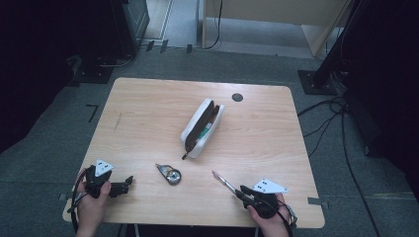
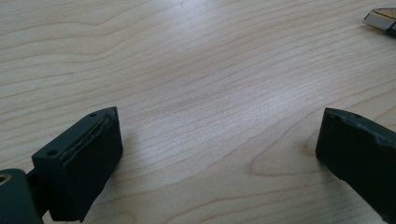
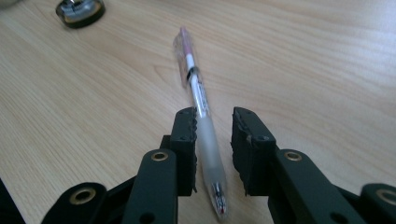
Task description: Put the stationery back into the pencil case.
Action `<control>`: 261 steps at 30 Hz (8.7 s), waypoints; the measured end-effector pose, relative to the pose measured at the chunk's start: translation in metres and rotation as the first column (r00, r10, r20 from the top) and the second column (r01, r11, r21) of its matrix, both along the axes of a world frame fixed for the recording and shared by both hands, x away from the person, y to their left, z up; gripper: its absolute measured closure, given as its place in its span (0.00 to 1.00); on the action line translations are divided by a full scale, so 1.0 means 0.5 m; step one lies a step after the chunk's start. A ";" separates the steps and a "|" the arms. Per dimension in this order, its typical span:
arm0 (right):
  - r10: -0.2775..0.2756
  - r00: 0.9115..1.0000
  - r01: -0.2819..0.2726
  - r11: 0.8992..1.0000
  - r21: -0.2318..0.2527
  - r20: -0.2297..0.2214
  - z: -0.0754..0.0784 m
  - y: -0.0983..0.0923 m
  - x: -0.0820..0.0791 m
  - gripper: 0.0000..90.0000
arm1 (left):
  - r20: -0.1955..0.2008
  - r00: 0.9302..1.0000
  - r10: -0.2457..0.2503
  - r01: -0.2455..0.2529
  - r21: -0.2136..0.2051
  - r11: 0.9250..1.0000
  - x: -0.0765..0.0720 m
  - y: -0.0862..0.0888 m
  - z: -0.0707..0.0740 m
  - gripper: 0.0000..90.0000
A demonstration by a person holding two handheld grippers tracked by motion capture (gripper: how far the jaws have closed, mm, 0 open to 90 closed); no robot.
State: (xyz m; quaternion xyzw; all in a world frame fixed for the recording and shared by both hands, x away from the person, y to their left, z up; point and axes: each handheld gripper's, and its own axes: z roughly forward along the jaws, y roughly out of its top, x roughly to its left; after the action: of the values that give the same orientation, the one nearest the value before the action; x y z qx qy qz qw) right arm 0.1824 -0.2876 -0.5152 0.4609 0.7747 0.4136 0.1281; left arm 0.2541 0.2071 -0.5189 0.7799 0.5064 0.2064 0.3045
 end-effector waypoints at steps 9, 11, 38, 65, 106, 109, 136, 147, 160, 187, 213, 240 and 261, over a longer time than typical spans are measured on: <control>0.009 1.000 -0.009 1.000 -0.021 -0.004 -0.012 0.011 -0.005 0.83 | 0.000 1.000 0.000 0.000 0.000 1.000 0.000 0.000 0.000 0.01; 0.012 1.000 -0.012 0.999 -0.036 0.009 -0.013 0.014 -0.005 0.84 | 0.000 1.000 0.000 0.000 0.000 1.000 0.000 0.000 0.000 0.01; 0.006 0.999 -0.005 1.000 -0.027 0.037 0.003 0.036 0.012 0.90 | 0.000 1.000 0.000 0.000 0.000 1.000 0.000 0.000 0.000 0.01; 0.099 0.991 -0.100 0.995 0.004 0.093 0.078 0.086 0.062 0.90 | 0.027 0.993 -0.117 0.120 -0.115 0.986 -0.003 -0.033 0.031 0.01; 0.323 0.942 -0.327 0.945 0.032 0.088 0.144 0.144 0.100 0.90 | 0.235 0.732 -0.640 0.657 0.008 0.754 0.005 -0.305 0.135 0.19; 0.337 0.938 -0.340 0.940 0.025 0.081 0.145 0.151 0.100 0.90 | 0.232 0.712 -0.663 0.675 0.035 0.737 0.004 -0.315 0.135 0.19; 0.384 0.922 -0.388 0.919 0.075 0.055 0.153 0.136 0.111 0.85 | 0.177 0.640 -0.748 0.708 0.243 0.663 -0.006 -0.325 0.102 0.77; 0.187 0.963 -0.221 0.961 0.168 0.195 0.158 0.094 0.119 0.59 | 0.134 0.623 -0.771 0.760 0.131 0.637 -0.009 -0.323 0.095 0.89; 0.068 0.969 -0.106 0.983 0.152 0.236 0.139 0.048 0.116 0.52 | 0.108 0.727 -0.678 0.675 0.075 0.734 0.012 -0.305 0.095 0.90; -0.203 0.978 0.206 0.973 -0.106 0.043 -0.005 -0.065 0.109 0.09 | 0.172 0.784 -0.596 0.601 0.028 0.799 0.029 -0.278 0.133 0.90; -0.212 0.977 0.214 0.962 -0.168 0.032 -0.020 -0.065 0.109 0.09 | 0.134 0.923 -0.361 0.378 -0.133 0.916 0.104 -0.335 0.152 0.90; -0.183 0.983 0.186 0.968 -0.169 0.034 -0.020 -0.063 0.106 0.10 | 0.105 0.968 -0.229 0.240 -0.115 0.964 0.149 -0.445 0.154 0.90; -0.174 0.984 0.178 0.970 -0.167 0.036 -0.020 -0.061 0.104 0.10 | -0.080 0.969 -0.234 0.235 0.004 0.972 0.218 -0.498 0.115 0.89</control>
State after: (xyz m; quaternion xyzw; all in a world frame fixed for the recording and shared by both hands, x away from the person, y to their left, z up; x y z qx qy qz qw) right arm 0.2346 -0.3181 -0.5254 0.5108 0.7617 0.3381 0.2113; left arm 0.3629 -0.0418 -0.4613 0.8437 0.4211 0.1415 0.3014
